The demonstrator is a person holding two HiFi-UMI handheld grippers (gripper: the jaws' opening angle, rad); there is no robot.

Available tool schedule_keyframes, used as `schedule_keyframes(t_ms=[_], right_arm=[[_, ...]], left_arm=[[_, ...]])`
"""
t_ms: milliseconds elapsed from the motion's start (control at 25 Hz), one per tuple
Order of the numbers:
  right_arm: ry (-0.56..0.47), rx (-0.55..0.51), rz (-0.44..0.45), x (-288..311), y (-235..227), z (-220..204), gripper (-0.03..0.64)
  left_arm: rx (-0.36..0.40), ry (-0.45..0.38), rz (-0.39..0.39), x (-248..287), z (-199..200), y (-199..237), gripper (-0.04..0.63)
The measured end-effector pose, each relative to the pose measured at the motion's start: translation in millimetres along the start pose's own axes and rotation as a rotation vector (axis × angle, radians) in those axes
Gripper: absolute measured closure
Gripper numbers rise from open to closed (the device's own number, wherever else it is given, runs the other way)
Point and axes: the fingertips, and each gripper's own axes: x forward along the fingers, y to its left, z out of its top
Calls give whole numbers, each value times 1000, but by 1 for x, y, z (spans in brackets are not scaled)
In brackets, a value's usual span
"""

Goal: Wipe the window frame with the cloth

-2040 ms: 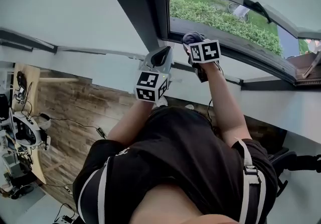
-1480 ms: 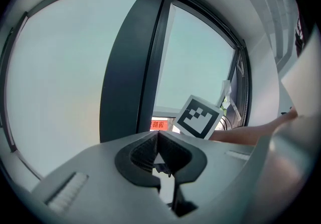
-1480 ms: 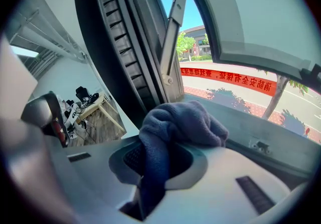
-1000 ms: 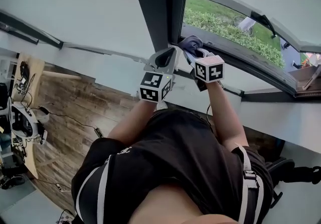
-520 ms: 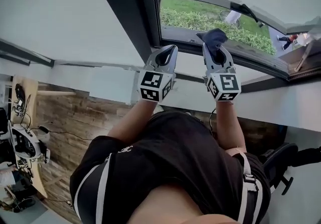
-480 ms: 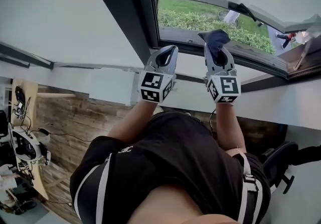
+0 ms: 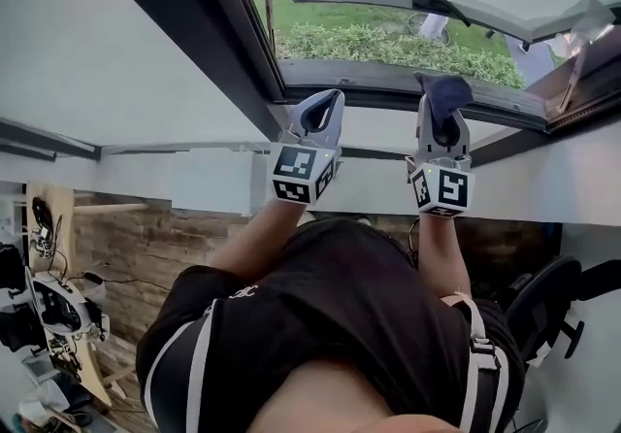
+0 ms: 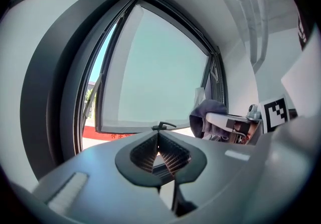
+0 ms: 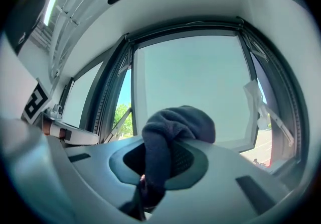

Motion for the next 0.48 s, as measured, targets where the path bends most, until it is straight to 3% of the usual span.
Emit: schedule_keyframes(t_ms=[240, 480], right_arm=[[9, -4, -13, 1, -11, -4, 557], [8, -15, 29, 8, -9, -4, 557]], left_arm=[[7, 1, -17, 10, 0, -13, 589], [10, 3, -16, 14, -1, -19, 589]])
